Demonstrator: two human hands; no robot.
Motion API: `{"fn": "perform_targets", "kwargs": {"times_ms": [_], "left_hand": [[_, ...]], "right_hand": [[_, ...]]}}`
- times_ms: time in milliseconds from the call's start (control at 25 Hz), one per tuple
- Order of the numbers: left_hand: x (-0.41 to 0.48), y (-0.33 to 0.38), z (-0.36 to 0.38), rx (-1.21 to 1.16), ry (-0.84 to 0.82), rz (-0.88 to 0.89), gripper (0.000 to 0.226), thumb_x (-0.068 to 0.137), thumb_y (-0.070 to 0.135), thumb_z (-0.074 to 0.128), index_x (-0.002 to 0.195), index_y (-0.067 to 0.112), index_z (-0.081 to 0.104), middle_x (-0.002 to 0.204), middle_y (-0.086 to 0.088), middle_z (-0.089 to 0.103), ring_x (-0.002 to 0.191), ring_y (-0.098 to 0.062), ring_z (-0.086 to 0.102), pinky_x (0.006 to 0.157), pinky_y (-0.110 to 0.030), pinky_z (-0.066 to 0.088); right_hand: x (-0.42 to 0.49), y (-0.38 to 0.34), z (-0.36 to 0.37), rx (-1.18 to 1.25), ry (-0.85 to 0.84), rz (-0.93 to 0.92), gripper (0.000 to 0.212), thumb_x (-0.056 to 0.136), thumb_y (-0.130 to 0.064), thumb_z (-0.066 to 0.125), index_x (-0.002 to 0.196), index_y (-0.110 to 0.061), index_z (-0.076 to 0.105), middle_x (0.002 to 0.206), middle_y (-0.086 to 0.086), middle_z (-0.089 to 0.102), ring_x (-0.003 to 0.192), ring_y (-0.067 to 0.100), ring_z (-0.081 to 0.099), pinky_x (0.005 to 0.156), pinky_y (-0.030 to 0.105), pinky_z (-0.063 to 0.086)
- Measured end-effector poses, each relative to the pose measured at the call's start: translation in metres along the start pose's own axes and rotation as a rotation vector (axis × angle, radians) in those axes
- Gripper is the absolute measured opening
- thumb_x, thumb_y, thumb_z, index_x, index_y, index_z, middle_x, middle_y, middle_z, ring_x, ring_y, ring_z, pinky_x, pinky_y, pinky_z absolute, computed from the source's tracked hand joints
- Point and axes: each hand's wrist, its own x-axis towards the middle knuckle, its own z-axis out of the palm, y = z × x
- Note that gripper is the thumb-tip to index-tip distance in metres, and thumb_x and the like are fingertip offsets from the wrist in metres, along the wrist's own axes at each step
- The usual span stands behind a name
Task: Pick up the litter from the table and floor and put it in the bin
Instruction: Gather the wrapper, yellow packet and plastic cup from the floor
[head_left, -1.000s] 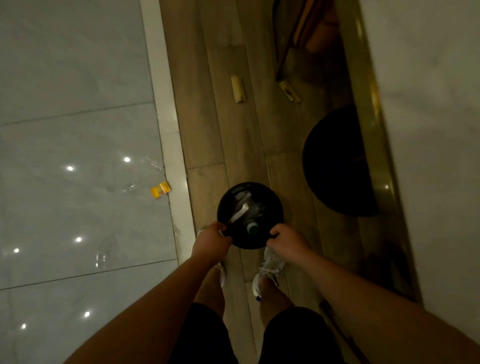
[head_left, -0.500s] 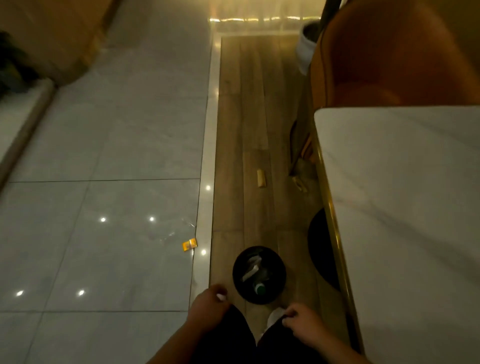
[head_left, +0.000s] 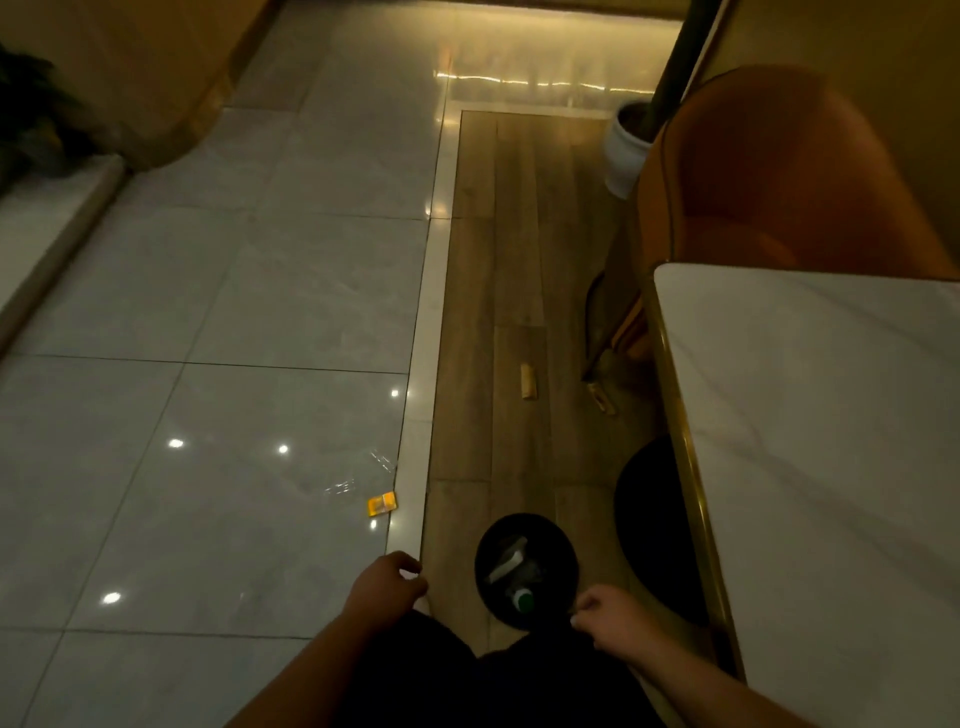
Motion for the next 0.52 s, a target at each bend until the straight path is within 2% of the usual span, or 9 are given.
{"fn": "perform_targets", "kwargs": {"times_ms": [160, 240, 360, 440, 520], "left_hand": [[0.014, -0.040, -0.053, -0.001, -0.008, -0.012, 0.033, 0.086, 0.024, 0.065, 0.119, 0.018, 0.064, 0.101, -0.004, 0.068, 0.088, -0.016, 0.066, 0.082, -0.026, 0.052], [0.015, -0.067, -0.081, 0.043, -0.018, -0.050, 0.033, 0.085, 0.025, 0.066, 0.117, 0.018, 0.064, 0.092, 0.000, 0.065, 0.083, -0.014, 0.062, 0.075, -0.024, 0.047], [0.015, -0.093, -0.118, 0.034, 0.016, -0.121, 0.028, 0.083, 0.024, 0.066, 0.111, 0.018, 0.064, 0.076, 0.000, 0.064, 0.070, -0.015, 0.064, 0.060, -0.024, 0.044], [0.022, -0.096, -0.135, 0.025, 0.048, -0.137, 0.024, 0.083, 0.022, 0.066, 0.107, 0.019, 0.064, 0.071, -0.001, 0.065, 0.066, -0.015, 0.065, 0.056, -0.023, 0.043], [0.037, -0.089, -0.146, 0.020, 0.056, -0.146, 0.026, 0.083, 0.022, 0.067, 0.108, 0.018, 0.065, 0.074, -0.002, 0.067, 0.066, -0.015, 0.066, 0.055, -0.023, 0.044]], "right_hand": [[-0.004, -0.067, 0.015, -0.098, -0.023, -0.047, 0.009, 0.082, -0.029, 0.066, 0.083, -0.023, 0.059, 0.094, 0.004, 0.067, 0.086, 0.020, 0.066, 0.078, 0.034, 0.053], [-0.001, -0.106, 0.020, -0.136, -0.058, -0.093, 0.008, 0.083, -0.028, 0.064, 0.079, -0.022, 0.060, 0.088, 0.005, 0.066, 0.082, 0.020, 0.065, 0.074, 0.032, 0.052], [0.014, -0.153, 0.026, -0.111, -0.032, -0.150, 0.010, 0.079, -0.027, 0.065, 0.075, -0.020, 0.059, 0.083, 0.004, 0.065, 0.080, 0.024, 0.066, 0.075, 0.038, 0.056], [0.026, -0.178, 0.023, -0.065, -0.017, -0.156, 0.011, 0.080, -0.024, 0.065, 0.074, -0.018, 0.058, 0.080, 0.003, 0.066, 0.072, 0.021, 0.065, 0.063, 0.035, 0.056], [0.034, -0.200, 0.014, 0.013, -0.019, -0.149, 0.008, 0.084, -0.022, 0.063, 0.078, -0.024, 0.059, 0.083, 0.003, 0.066, 0.073, 0.019, 0.065, 0.054, 0.027, 0.051]]}}
